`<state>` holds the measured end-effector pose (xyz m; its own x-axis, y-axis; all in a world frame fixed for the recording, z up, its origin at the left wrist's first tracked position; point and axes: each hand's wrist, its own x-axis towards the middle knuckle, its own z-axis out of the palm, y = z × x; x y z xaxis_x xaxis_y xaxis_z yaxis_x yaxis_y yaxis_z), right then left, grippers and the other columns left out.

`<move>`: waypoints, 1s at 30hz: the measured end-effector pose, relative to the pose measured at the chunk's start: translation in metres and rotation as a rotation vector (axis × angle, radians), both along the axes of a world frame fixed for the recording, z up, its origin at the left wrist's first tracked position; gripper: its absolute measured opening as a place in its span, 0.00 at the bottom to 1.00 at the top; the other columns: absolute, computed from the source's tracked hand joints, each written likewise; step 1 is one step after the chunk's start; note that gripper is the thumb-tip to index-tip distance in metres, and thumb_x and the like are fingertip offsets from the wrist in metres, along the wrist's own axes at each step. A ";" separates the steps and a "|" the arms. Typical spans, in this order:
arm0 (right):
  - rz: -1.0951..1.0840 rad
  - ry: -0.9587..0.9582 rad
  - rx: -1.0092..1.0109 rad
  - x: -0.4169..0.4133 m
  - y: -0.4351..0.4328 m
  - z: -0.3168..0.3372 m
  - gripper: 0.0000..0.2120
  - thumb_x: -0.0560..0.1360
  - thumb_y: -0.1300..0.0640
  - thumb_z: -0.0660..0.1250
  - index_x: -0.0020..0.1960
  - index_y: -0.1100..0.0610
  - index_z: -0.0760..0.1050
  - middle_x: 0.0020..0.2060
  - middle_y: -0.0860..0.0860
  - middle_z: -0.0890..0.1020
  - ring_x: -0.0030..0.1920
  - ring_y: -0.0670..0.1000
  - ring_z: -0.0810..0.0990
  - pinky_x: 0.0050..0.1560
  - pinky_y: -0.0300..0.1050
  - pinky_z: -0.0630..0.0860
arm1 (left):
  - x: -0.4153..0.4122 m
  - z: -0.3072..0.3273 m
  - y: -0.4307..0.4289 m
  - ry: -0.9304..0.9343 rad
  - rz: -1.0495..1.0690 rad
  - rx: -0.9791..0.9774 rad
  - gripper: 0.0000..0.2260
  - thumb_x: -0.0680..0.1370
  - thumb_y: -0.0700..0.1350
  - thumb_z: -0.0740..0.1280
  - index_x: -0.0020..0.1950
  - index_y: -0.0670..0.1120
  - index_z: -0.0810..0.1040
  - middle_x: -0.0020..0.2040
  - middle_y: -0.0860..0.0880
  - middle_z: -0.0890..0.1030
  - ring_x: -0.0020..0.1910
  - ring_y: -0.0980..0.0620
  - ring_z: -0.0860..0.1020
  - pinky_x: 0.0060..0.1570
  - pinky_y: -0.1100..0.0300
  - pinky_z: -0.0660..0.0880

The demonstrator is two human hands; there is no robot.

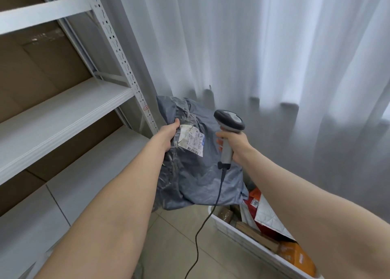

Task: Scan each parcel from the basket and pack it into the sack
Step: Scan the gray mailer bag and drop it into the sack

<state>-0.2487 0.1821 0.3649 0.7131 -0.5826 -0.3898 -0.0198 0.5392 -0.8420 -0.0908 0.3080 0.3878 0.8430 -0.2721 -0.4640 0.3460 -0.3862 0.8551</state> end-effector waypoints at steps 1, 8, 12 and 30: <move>0.007 -0.003 0.004 0.001 0.001 0.001 0.10 0.73 0.70 0.69 0.52 0.61 0.75 0.38 0.56 0.77 0.36 0.52 0.76 0.38 0.47 0.73 | 0.000 -0.001 0.000 -0.009 -0.006 0.010 0.29 0.78 0.58 0.64 0.70 0.39 0.69 0.65 0.41 0.76 0.60 0.42 0.77 0.55 0.52 0.76; -0.019 0.025 0.015 -0.001 0.000 -0.001 0.07 0.72 0.68 0.71 0.45 0.58 0.76 0.37 0.54 0.78 0.36 0.50 0.76 0.36 0.45 0.73 | -0.001 -0.003 0.007 0.033 -0.044 -0.103 0.24 0.78 0.56 0.64 0.63 0.37 0.75 0.49 0.41 0.82 0.47 0.42 0.80 0.54 0.48 0.77; -0.024 0.025 0.013 -0.002 0.000 0.000 0.08 0.72 0.67 0.72 0.43 0.58 0.76 0.36 0.54 0.78 0.36 0.49 0.76 0.36 0.45 0.73 | -0.005 0.001 0.008 0.051 -0.062 -0.186 0.18 0.77 0.53 0.67 0.57 0.39 0.77 0.43 0.44 0.81 0.41 0.45 0.80 0.51 0.49 0.77; 0.172 -0.064 -0.151 0.006 0.001 0.003 0.12 0.68 0.66 0.77 0.48 0.60 0.77 0.34 0.52 0.83 0.33 0.49 0.81 0.35 0.42 0.78 | -0.027 0.037 -0.008 -0.508 -0.860 0.369 0.08 0.80 0.42 0.65 0.56 0.42 0.77 0.55 0.42 0.81 0.52 0.47 0.77 0.58 0.55 0.71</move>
